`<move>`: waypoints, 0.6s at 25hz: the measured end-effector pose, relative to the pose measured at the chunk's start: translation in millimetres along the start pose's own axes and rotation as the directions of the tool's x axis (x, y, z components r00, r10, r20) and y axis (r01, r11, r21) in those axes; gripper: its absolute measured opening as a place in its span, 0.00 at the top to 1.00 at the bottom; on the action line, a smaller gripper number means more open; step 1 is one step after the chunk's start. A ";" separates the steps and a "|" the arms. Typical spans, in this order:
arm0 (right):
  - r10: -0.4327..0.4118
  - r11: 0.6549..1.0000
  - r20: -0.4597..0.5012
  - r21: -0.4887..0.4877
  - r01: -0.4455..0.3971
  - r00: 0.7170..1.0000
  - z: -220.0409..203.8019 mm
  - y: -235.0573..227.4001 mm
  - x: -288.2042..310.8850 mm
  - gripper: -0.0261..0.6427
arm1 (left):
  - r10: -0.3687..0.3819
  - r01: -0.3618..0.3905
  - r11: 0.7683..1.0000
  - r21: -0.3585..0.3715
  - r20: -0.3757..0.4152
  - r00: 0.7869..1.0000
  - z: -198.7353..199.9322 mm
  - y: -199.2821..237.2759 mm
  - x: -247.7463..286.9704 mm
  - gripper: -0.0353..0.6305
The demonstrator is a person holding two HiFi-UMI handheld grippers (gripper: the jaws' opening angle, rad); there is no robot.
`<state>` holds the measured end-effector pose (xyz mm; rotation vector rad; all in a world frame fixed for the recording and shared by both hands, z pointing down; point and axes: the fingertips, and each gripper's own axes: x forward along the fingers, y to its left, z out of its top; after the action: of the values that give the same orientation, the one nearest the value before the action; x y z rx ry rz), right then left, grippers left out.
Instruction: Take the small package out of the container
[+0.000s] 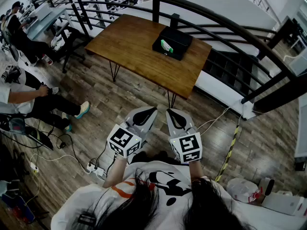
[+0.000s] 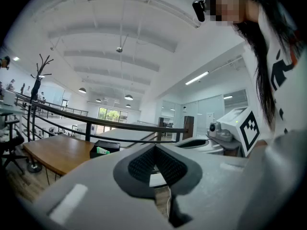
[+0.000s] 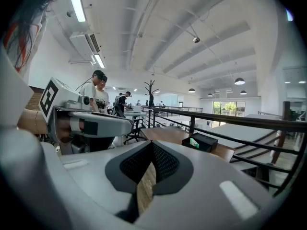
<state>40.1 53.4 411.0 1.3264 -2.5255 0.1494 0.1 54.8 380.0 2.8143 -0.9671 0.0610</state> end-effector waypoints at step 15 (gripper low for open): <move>0.031 0.999 0.007 -0.011 -0.031 1.000 -3.7 -19.2 -2.5 0.93 | 0.021 -0.021 1.000 0.023 -0.003 1.000 0.4 -6.6 20.5 0.95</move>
<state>58.0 45.2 413.0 1.2867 -2.5495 0.1378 20.3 47.4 380.5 2.8236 -1.0015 0.0801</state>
